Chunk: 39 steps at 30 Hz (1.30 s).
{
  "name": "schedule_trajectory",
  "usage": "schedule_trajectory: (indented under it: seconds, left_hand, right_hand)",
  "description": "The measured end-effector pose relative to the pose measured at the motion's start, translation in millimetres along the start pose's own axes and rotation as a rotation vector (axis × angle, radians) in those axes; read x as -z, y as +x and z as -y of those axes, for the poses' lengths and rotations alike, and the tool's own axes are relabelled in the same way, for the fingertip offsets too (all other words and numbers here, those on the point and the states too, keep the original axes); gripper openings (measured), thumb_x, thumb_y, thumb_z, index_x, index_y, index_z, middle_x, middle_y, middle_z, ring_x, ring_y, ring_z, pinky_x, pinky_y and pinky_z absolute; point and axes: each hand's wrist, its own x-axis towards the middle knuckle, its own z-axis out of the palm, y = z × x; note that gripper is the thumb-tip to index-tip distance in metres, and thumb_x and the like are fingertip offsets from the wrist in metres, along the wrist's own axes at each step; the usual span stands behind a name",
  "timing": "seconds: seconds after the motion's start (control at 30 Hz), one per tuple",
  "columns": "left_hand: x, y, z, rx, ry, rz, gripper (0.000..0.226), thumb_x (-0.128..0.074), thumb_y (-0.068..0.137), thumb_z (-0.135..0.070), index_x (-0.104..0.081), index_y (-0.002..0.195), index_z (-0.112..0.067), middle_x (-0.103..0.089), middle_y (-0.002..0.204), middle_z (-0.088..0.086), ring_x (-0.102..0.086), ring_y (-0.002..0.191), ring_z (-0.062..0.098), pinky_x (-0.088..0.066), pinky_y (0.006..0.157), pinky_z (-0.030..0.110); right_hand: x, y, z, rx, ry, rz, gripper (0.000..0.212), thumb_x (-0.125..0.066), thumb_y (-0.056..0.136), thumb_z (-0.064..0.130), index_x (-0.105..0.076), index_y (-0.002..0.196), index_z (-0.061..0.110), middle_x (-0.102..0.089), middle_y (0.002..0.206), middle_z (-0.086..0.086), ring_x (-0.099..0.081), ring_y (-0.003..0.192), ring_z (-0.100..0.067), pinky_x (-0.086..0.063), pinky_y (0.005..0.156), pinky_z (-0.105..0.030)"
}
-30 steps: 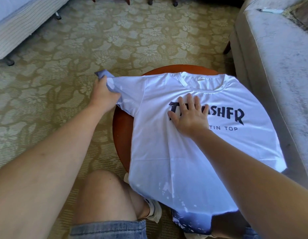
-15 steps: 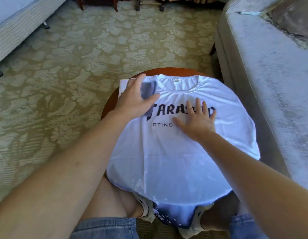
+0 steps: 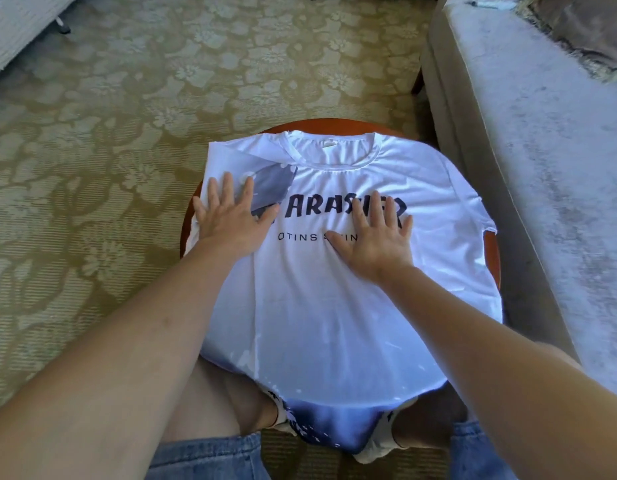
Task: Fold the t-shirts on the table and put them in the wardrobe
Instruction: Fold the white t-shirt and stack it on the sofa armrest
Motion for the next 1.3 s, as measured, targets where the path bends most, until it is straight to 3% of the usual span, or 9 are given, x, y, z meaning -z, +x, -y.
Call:
schedule_trajectory:
  seconds: [0.3,0.5,0.67,0.93,1.1,1.2,1.3]
  left_hand:
    - [6,-6,41,-0.026,-0.009,0.013,0.083,-0.014,0.087,-0.080,0.010,0.153,-0.037,0.020,0.162,0.001,0.018,0.149,0.026,0.008,0.118,0.055]
    - [1,-22,12,-0.062,0.006,-0.049,0.078,-0.018,0.095,-0.067,0.005,0.156,-0.024,0.019,0.162,0.002,0.019,0.148,0.023,0.008,0.118,0.055]
    - [3,-23,-9,-0.072,0.014,-0.026,0.077,-0.018,0.094,-0.070,0.001,0.156,-0.028,0.014,0.163,0.003,0.016,0.149,0.024,0.006,0.118,0.057]
    - [4,-19,-57,0.016,-0.037,-0.016,0.087,-0.014,0.086,-0.080,0.000,0.156,-0.029,0.013,0.163,0.005,0.014,0.149,0.031,0.007,0.116,0.062]
    - [0,-27,-109,-0.117,-0.020,-0.009,0.085,-0.016,0.088,-0.078,0.005,0.156,-0.030,0.018,0.162,0.004,0.016,0.149,0.030,0.009,0.116,0.059]
    - [-5,-33,-148,-0.209,-0.050,0.000,0.083,-0.019,0.090,-0.076,0.002,0.156,-0.031,0.014,0.163,0.003,0.014,0.149,0.029,0.008,0.116,0.059]
    - [-17,-38,-162,-0.233,-0.026,-0.021,0.080,-0.019,0.090,-0.074,-0.004,0.156,-0.031,0.010,0.164,0.003,0.012,0.149,0.028,0.006,0.116,0.060]
  right_hand:
    - [-4,4,48,0.042,-0.002,0.003,0.089,-0.011,0.086,0.079,0.001,0.156,0.025,0.011,0.163,-0.008,0.013,0.149,-0.032,0.002,0.116,-0.061]
    - [0,1,43,0.057,0.015,0.025,0.089,-0.013,0.086,0.079,0.000,0.156,0.026,0.011,0.163,-0.006,0.013,0.149,-0.030,0.005,0.116,-0.060]
    - [10,-7,10,0.030,0.069,-0.046,0.082,-0.021,0.091,0.073,-0.009,0.155,0.024,0.005,0.164,-0.008,0.009,0.150,-0.029,0.006,0.117,-0.058]
    - [32,3,-71,-0.182,0.108,-0.080,0.069,-0.023,0.099,0.059,-0.010,0.156,0.021,-0.001,0.163,-0.010,0.002,0.150,-0.029,0.000,0.118,-0.056]
    - [35,7,-110,-0.283,0.211,-0.180,0.062,-0.032,0.101,0.051,-0.020,0.153,0.020,-0.014,0.160,-0.012,-0.008,0.148,-0.030,-0.005,0.117,-0.056]
    - [39,9,-133,-0.451,0.355,-0.299,0.058,-0.037,0.099,0.049,-0.031,0.148,0.018,-0.029,0.150,-0.014,-0.025,0.139,-0.034,-0.020,0.113,-0.051]
    - [41,8,-155,-0.690,0.548,-0.224,0.062,-0.029,0.098,0.057,-0.025,0.150,0.022,-0.028,0.147,-0.018,-0.031,0.134,-0.040,-0.028,0.107,-0.053]
